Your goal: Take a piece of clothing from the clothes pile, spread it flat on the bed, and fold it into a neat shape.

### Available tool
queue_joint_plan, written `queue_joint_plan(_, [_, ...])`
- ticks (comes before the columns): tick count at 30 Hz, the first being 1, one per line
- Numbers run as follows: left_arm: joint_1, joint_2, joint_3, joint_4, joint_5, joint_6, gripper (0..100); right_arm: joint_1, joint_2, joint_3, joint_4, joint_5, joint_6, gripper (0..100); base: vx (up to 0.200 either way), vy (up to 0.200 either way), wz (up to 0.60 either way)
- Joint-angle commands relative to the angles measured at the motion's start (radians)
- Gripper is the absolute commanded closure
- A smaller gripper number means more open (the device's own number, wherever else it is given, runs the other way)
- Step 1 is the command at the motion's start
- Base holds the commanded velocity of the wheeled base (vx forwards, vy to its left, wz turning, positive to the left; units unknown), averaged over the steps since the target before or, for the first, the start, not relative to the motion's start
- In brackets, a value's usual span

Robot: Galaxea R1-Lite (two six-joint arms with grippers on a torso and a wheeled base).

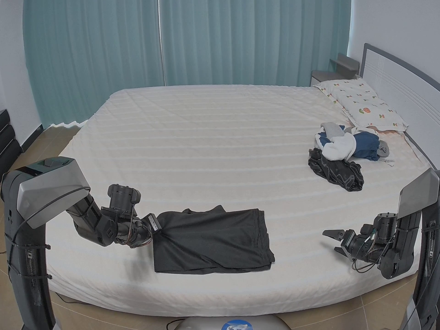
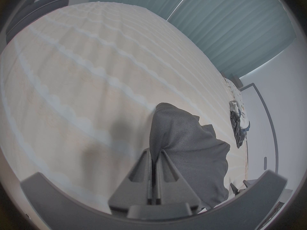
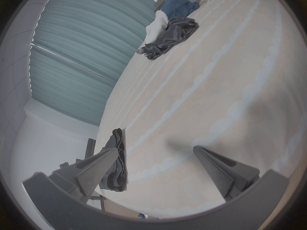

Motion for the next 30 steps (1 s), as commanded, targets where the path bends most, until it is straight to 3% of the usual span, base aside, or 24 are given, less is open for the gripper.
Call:
queue_joint_plan(1, [0.000,-0.011,0.009,-0.001,0.000,-0.002,100,0.003,0.002,0.000,-0.012,-0.002,-0.002,0,0.000,0.200,0.00])
queue_joint_plan(8, [-0.004,-0.014,0.021,0.001,0.002,-0.002,100,0.003,0.002,0.000,-0.012,-0.002,-0.002,0,0.000,0.000,0.00])
queue_joint_plan(9, [-0.006,-0.014,0.030,-0.002,0.002,-0.001,0,0.003,0.002,0.000,-0.012,-0.002,-0.002,0,0.000,0.000,0.00])
queue_joint_plan(30, [0.011,-0.014,-0.031,-0.005,0.045,-0.045,0,0.065,0.005,0.006,-0.012,-0.052,-0.008,0,0.000,0.000,0.00])
